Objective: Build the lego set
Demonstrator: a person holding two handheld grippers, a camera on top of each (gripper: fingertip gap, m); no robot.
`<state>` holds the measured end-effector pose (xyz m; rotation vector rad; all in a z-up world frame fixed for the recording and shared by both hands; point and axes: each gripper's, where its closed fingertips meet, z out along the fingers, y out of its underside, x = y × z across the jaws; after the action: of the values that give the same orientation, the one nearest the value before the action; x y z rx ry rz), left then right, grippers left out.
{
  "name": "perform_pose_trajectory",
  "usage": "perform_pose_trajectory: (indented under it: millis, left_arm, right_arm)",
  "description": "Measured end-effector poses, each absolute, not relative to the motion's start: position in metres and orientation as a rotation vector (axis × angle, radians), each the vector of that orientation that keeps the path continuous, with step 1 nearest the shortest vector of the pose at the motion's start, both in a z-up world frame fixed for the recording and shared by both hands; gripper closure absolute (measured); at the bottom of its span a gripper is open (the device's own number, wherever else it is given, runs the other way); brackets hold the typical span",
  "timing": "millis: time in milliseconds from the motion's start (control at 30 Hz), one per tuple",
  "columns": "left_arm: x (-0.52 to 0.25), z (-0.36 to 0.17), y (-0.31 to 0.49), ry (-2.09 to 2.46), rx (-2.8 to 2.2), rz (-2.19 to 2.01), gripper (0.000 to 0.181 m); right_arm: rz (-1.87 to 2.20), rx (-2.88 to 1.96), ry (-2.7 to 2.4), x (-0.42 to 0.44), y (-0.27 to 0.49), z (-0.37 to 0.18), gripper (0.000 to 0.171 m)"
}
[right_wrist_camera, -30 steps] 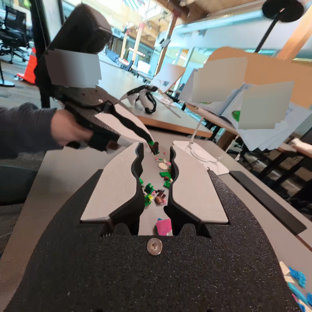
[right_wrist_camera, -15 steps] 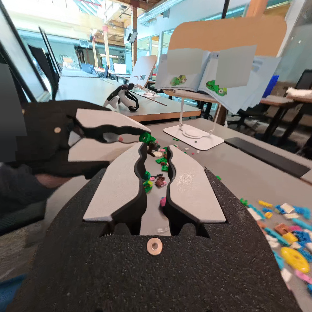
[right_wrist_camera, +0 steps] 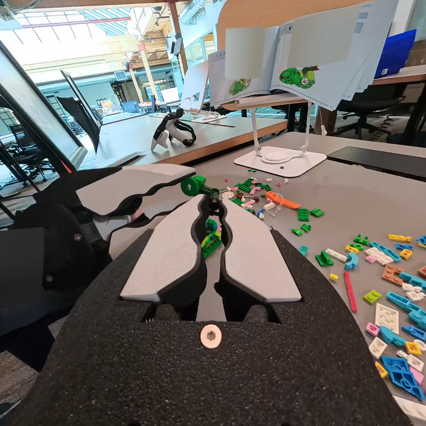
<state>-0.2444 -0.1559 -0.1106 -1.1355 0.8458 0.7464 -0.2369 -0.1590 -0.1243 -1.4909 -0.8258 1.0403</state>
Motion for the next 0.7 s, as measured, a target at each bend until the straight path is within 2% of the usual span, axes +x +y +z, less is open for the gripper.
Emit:
perform_pose_trajectory:
  millis: [700]
  left_arm:
    - [-0.234,-0.133,-0.154,0.929,-1.289,0.508,0.164]
  right_arm:
    - [0.262,-1.138,-1.297,-0.224,-0.154,-0.134,0.165]
